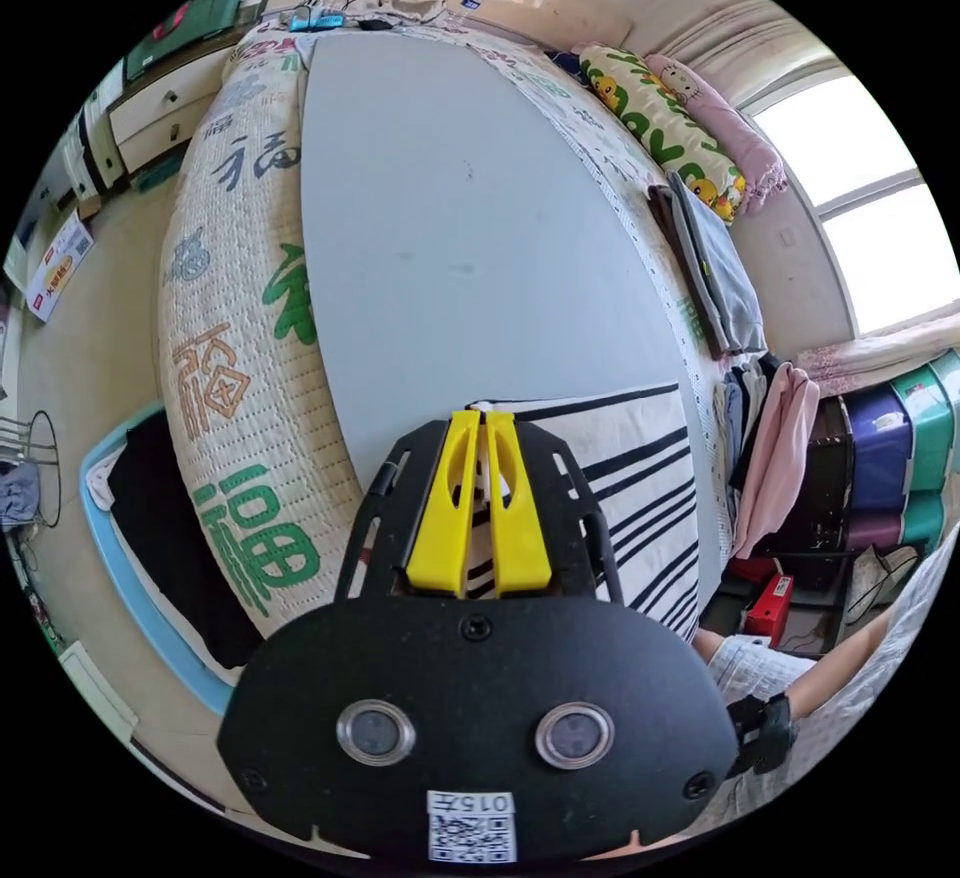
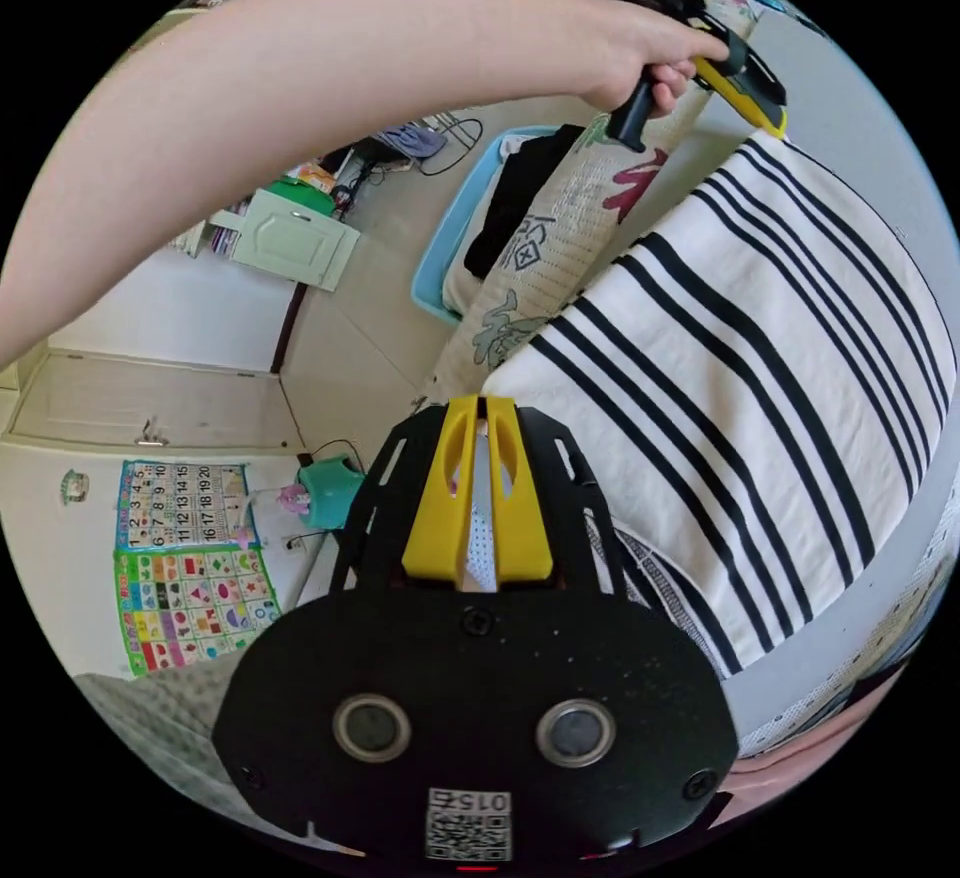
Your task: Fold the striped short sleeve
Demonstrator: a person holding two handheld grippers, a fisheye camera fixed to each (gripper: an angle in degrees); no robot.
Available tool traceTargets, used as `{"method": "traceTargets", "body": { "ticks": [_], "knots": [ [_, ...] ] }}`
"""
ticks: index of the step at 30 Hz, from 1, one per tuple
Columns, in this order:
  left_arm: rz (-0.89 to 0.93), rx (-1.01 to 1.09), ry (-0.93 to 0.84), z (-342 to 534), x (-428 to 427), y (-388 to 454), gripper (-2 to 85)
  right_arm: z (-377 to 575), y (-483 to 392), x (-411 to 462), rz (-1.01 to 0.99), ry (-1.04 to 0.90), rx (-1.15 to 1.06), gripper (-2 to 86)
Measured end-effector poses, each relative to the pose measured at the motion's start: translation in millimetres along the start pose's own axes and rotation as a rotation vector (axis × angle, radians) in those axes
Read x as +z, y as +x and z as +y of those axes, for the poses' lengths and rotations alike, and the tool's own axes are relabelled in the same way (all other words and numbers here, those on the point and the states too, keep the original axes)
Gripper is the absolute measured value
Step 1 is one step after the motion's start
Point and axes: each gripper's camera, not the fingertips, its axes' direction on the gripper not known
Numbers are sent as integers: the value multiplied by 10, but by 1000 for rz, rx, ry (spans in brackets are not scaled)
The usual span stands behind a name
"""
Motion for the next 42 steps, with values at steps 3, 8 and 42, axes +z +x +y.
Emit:
{"method": "traceTargets", "body": {
  "ticks": [3,8,42],
  "knots": [
    [-62,35,-26,-28,17,19,3,-204,93,261,-1,-46,9,21],
    [100,-57,53,216,-331,-103,48,122,149,-420,-254,34,-65,50],
    [125,-469,-241,2431,-552,-173,32,1237,568,-967,142,-179,-641,3]
  ]
}}
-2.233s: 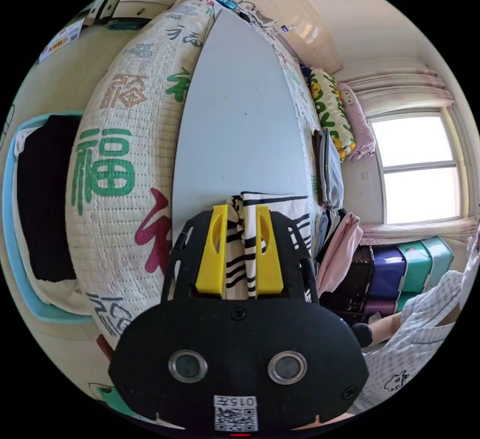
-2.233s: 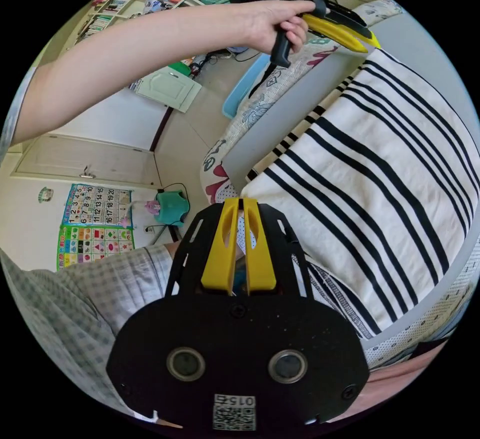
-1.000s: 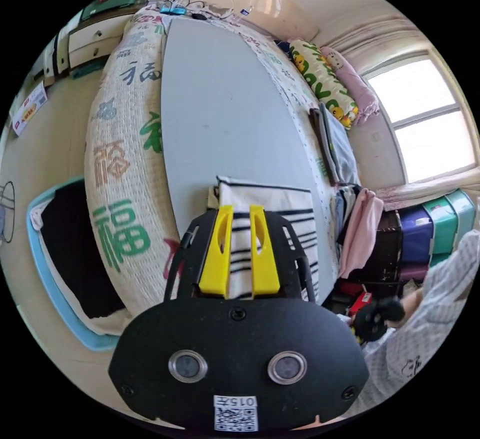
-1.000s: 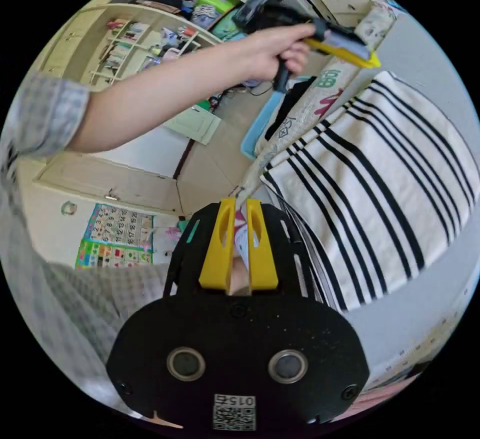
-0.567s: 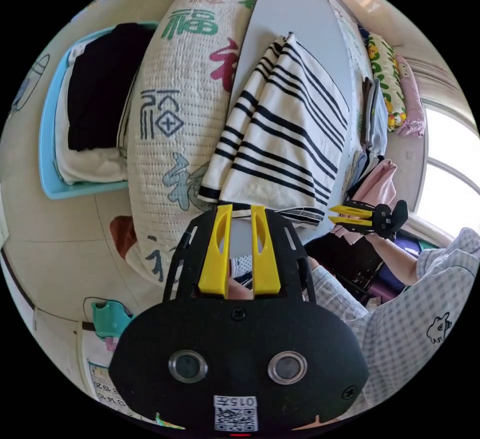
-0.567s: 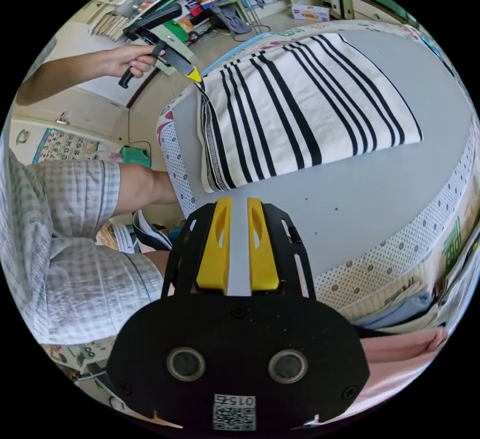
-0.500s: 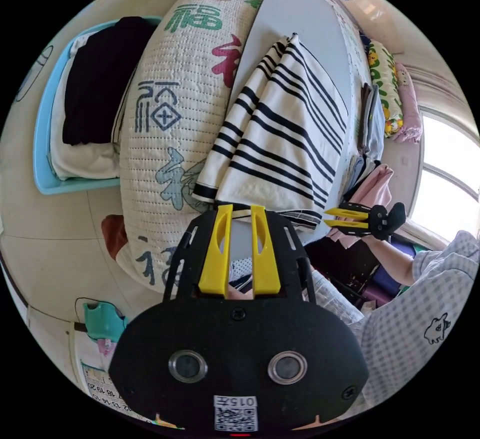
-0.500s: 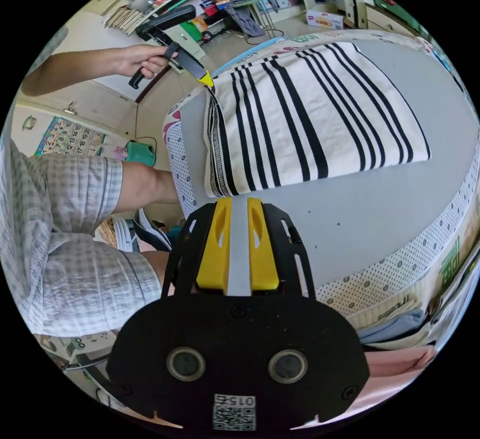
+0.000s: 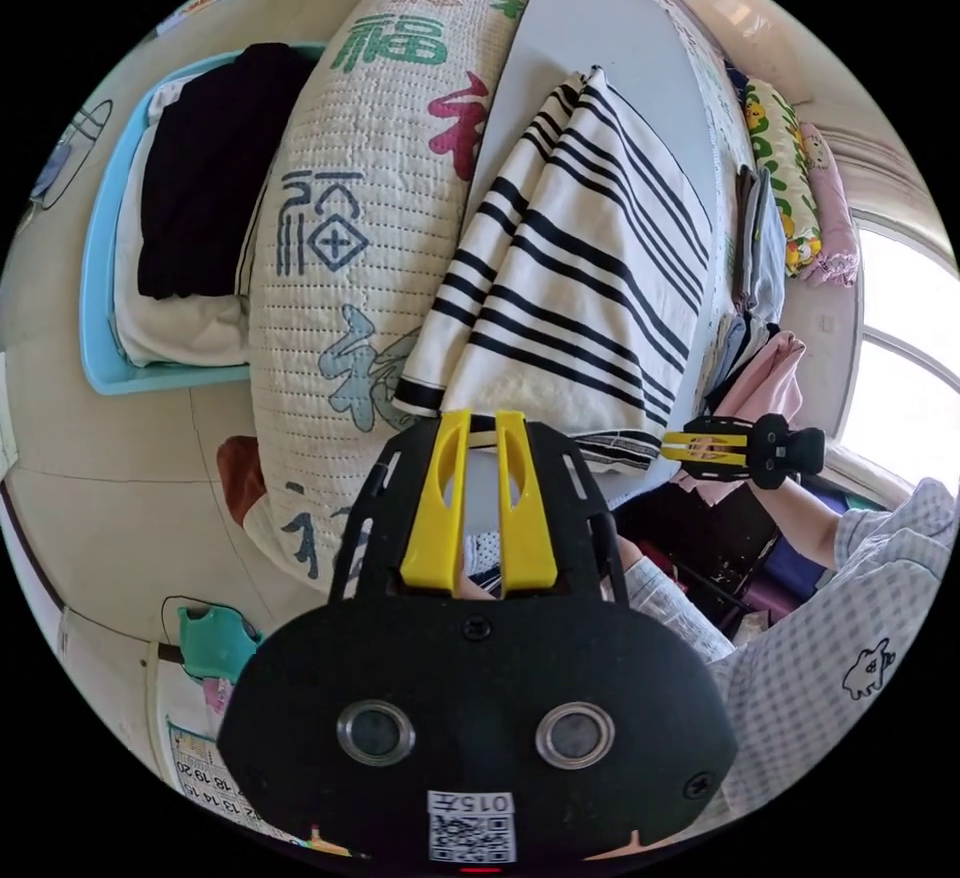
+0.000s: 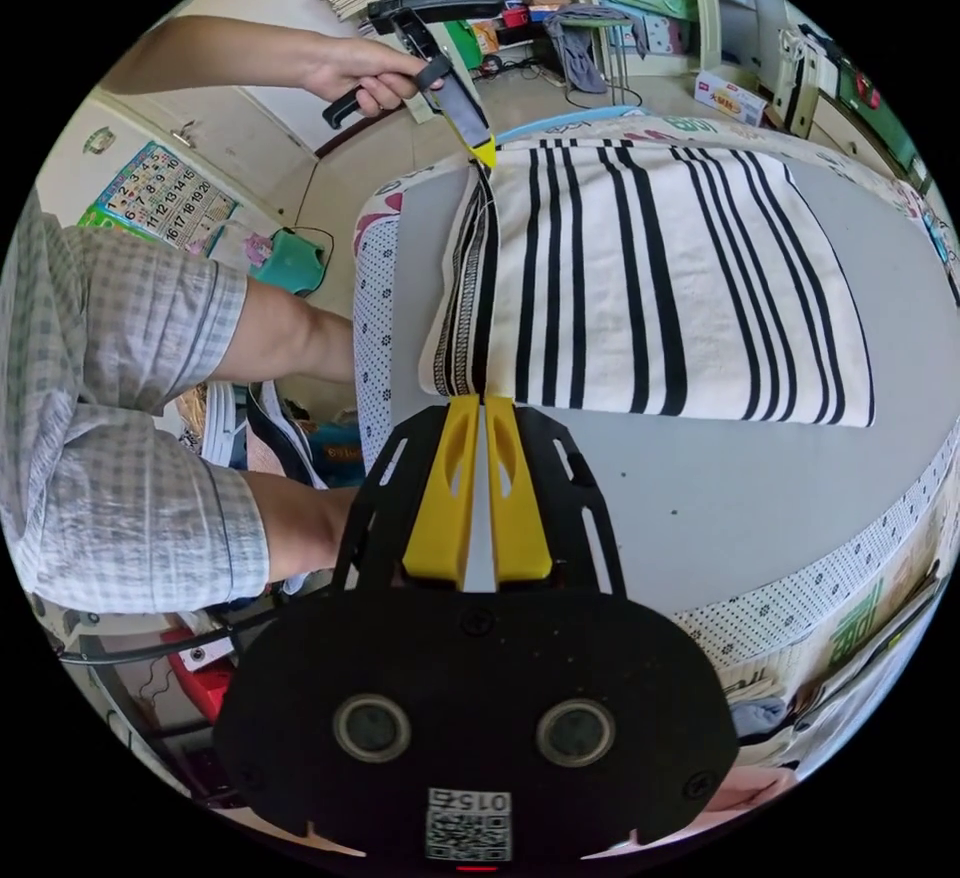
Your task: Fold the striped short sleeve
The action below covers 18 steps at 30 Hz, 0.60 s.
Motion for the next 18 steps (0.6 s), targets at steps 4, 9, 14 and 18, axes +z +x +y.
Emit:
{"method": "traceTargets", "body": {
  "ticks": [4,9,14,18],
  "knots": [
    [14,10,34,53,-96,-42,-3,173,-7,-160,1,53,145,-3],
    [4,16,156,123,-452,-141,-7,486,-213,-324,54,125,526,-4],
    [78,-20,70,138,-332,-288,11,571,-441,-92,121,95,649,-5],
    [94,-15,17,174,-153,-316,73,659,-393,-26,113,93,624,-5]
  ]
}}
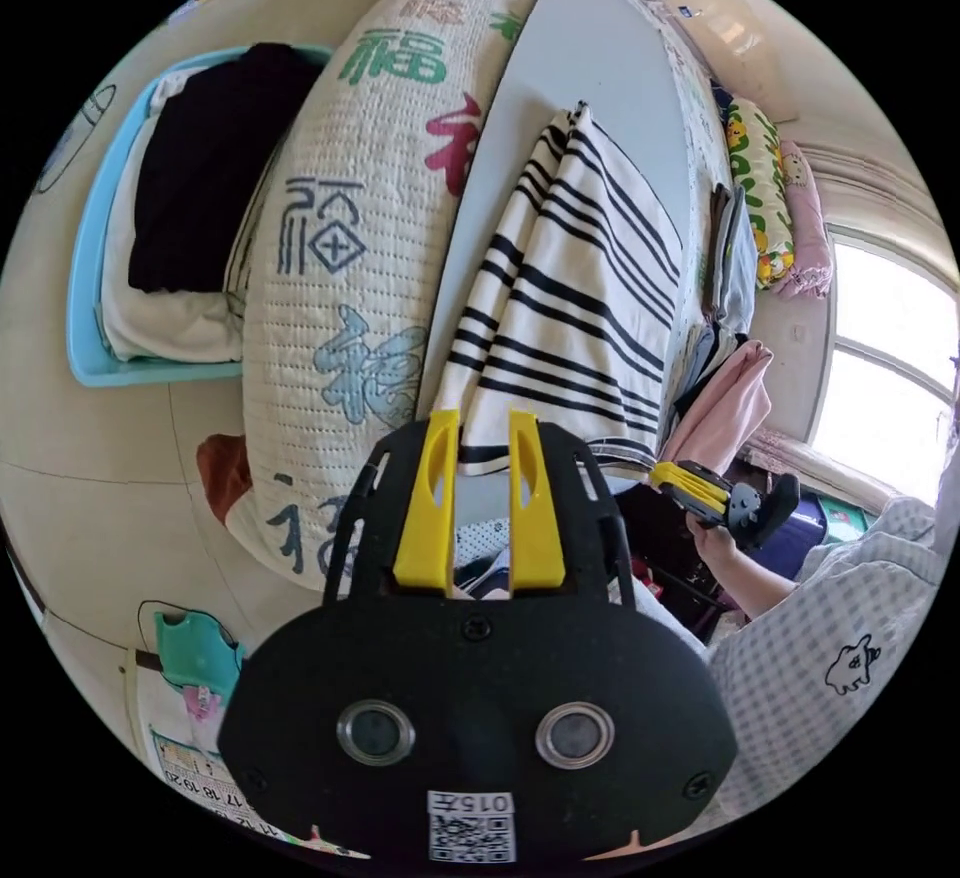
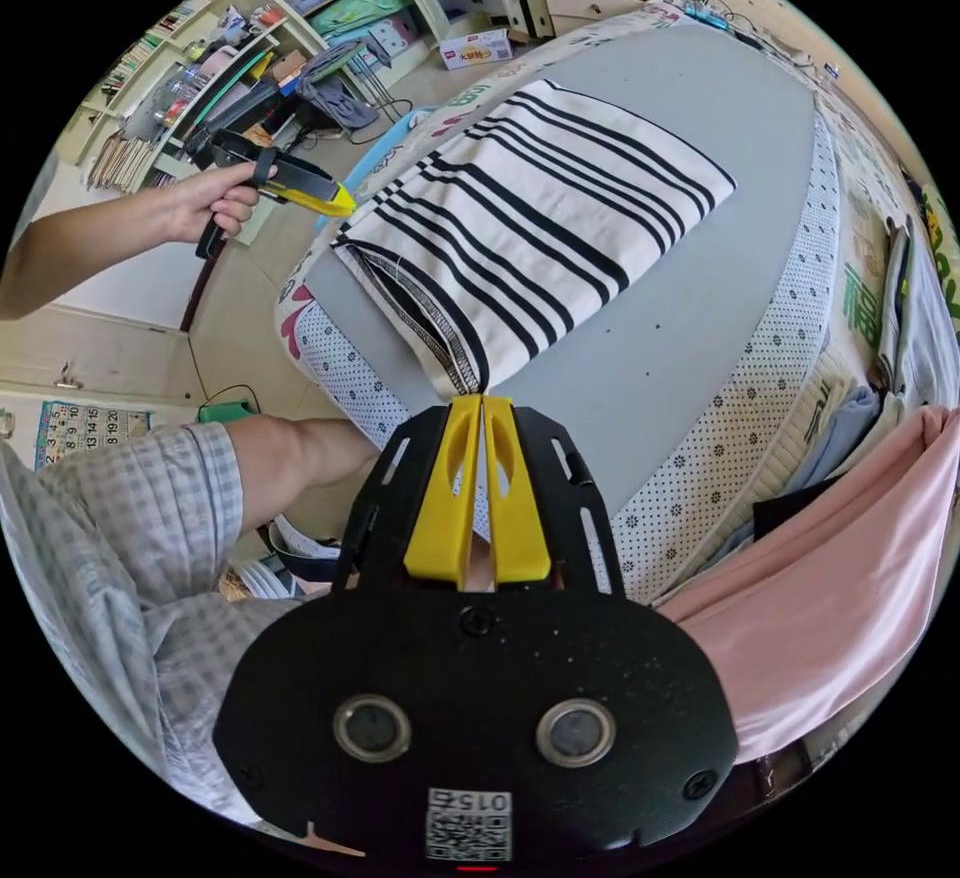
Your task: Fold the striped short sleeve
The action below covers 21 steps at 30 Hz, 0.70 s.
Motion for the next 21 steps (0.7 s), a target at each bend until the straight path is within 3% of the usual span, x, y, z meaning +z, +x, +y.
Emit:
{"method": "traceTargets", "body": {
  "ticks": [8,21],
  "knots": [
    [83,5,-8,153,91,-158,-1,198,135,134,46,-11,-1,-5],
    [25,55,36,302,-136,-175,-8,710,-4,951,88,-37,102,-5]
  ]
}}
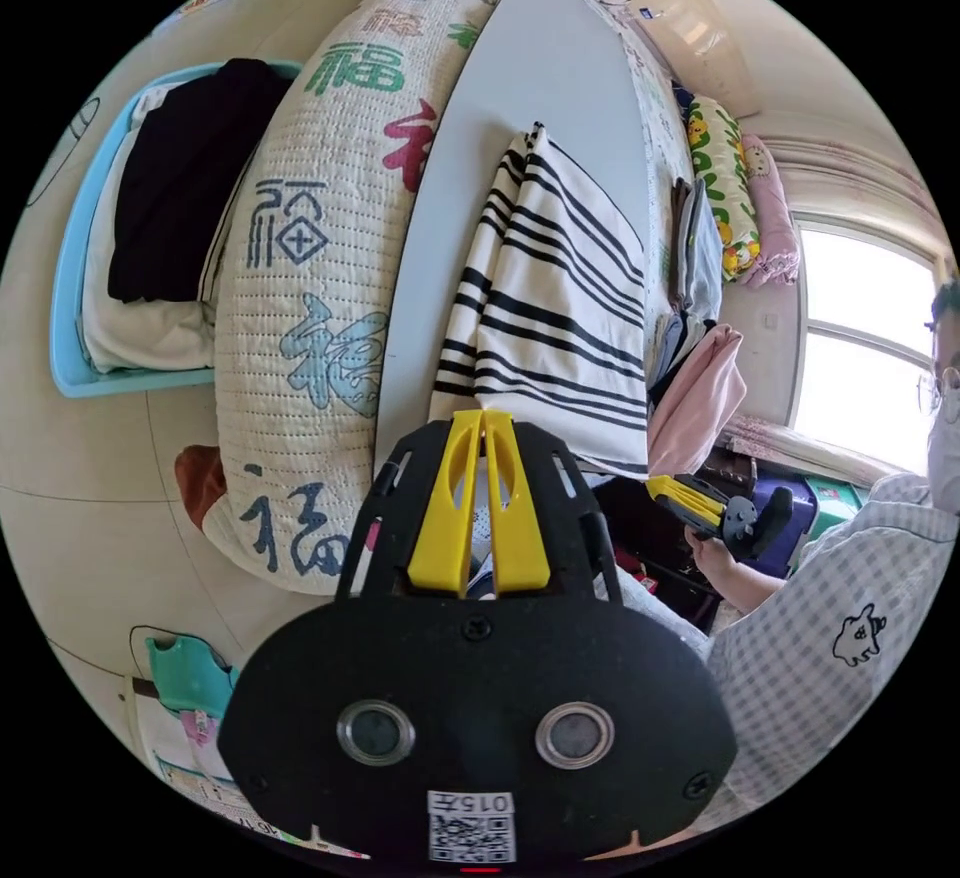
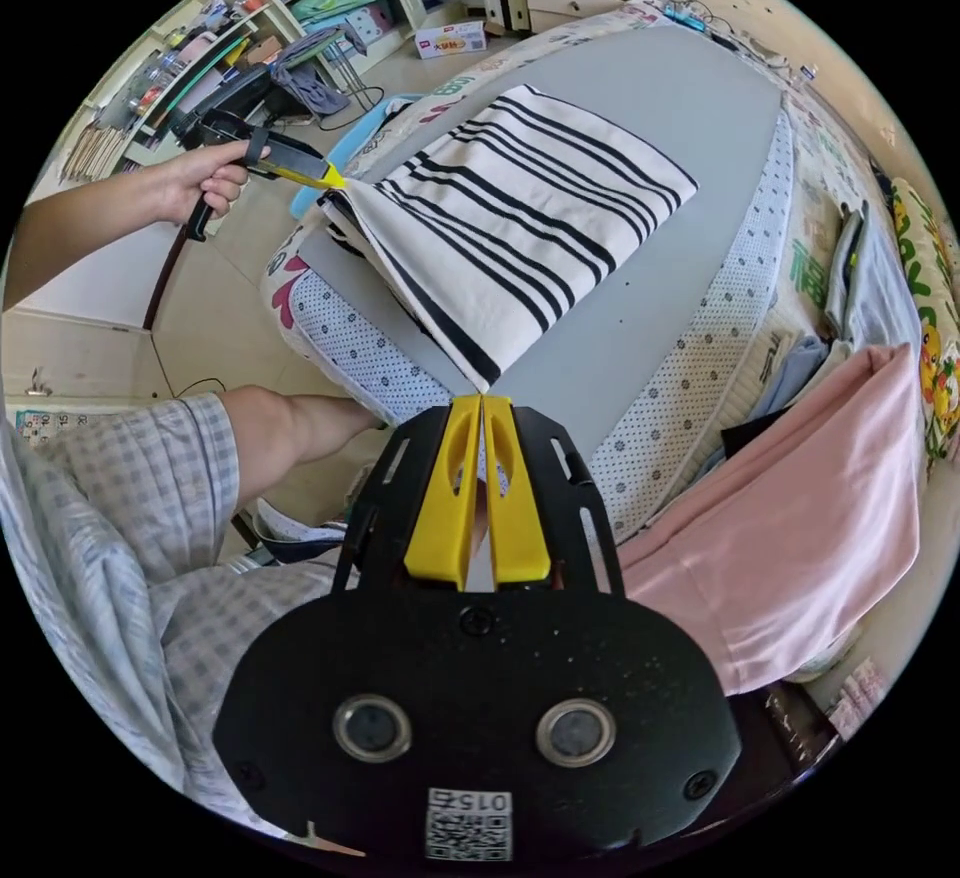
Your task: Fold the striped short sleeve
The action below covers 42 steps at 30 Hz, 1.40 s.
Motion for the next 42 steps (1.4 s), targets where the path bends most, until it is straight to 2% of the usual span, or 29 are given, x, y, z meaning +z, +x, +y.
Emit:
{"method": "traceTargets", "body": {
  "ticks": [5,10,16,20,25,27,34,38,42],
  "knots": [
    [-49,-14,-39,88,181,-157,-7,115,233,850,-83,-67,72,1],
    [35,0,-45,96,124,-262,3,292,966,1020,-210,-23,212,40],
    [53,127,150,-307,-241,-165,48,-158,2466,1184,-373,269,388,76],
    [130,191,211,-758,-121,-100,73,-848,3101,1607,-380,354,413,91],
    [169,259,287,-1058,48,-100,97,-1452,3363,2333,-453,264,367,93],
    [176,271,300,-1094,98,-138,110,-1549,3369,2490,-424,278,358,81],
    [207,203,329,-883,126,-599,147,-2154,3239,3134,-468,259,276,83],
    [323,115,327,-652,291,-911,142,-2682,2993,3535,-490,199,168,83],
    [338,53,329,-485,462,-1067,104,-3023,2788,3799,-424,137,94,76]
  ]
}}
